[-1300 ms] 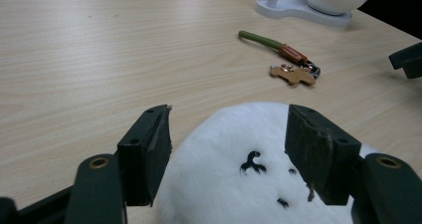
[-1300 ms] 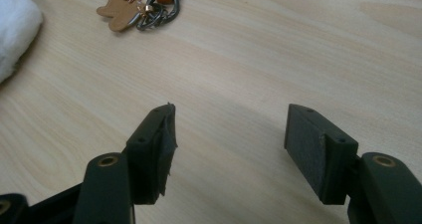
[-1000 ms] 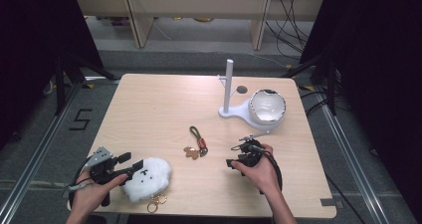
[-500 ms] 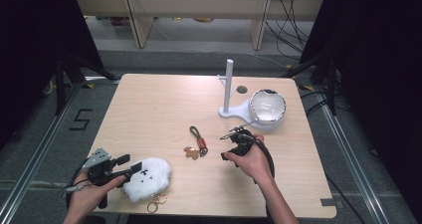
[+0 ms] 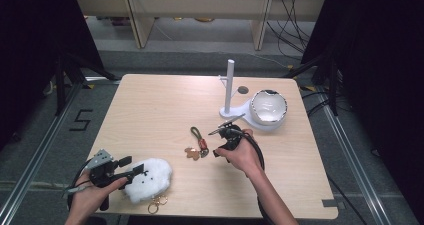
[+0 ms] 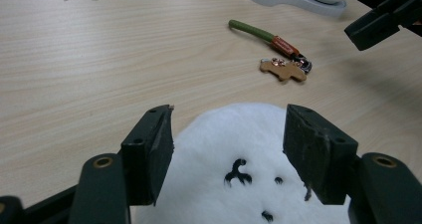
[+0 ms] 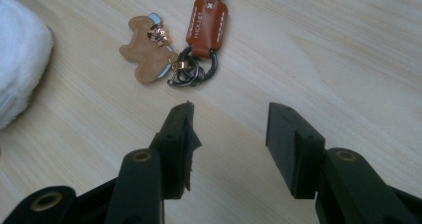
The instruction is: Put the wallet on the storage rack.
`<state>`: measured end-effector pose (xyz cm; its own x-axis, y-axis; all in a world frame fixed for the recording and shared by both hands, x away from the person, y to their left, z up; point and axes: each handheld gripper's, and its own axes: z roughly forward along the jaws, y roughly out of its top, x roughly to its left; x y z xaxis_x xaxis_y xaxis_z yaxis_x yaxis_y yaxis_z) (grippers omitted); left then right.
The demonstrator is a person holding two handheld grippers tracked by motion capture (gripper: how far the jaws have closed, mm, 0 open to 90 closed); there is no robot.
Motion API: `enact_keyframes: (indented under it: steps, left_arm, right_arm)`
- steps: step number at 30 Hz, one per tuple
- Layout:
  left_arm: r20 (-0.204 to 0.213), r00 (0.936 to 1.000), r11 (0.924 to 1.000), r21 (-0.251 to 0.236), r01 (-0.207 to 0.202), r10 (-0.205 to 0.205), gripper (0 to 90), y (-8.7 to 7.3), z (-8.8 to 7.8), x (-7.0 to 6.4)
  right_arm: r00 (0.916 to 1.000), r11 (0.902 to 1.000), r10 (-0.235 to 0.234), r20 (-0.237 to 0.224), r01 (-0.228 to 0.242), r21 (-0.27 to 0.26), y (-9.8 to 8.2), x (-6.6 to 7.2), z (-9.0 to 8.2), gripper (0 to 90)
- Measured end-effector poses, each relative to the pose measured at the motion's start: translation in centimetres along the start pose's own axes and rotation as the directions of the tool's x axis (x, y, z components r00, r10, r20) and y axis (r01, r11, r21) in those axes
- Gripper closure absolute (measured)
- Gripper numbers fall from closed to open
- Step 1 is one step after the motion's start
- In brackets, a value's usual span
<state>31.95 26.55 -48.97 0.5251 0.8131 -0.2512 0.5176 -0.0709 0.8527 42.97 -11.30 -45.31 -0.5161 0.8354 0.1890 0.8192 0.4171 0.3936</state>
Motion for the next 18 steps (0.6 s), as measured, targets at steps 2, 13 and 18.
enact_keyframes:
  steps: [2, 13, 18]
  left_arm:
    - [-0.001, 1.0, 1.0, 0.005, 0.006, -0.006, 35.6, 0.0, -0.1, 0.2]
    - [-0.009, 0.9999, 0.992, 0.126, -0.006, 0.007, 35.0, 0.8, -1.0, 1.0]
    - [0.006, 0.9999, 0.9784, 0.207, -0.011, 0.01, 34.1, 1.4, -1.2, 1.4]
  right_arm:
    - [0.9999, 0.9999, 0.01, -0.006, -0.01, 0.003, 0.0, 0.1, 0.0, 54.4]
    - [1.0, 1.0, 0.003, -0.004, -0.003, 0.007, -0.2, 0.1, 0.2, 53.7]
    - [0.9999, 0.9999, 0.009, -0.013, -0.008, 0.008, -0.4, 0.1, 0.2, 53.0]
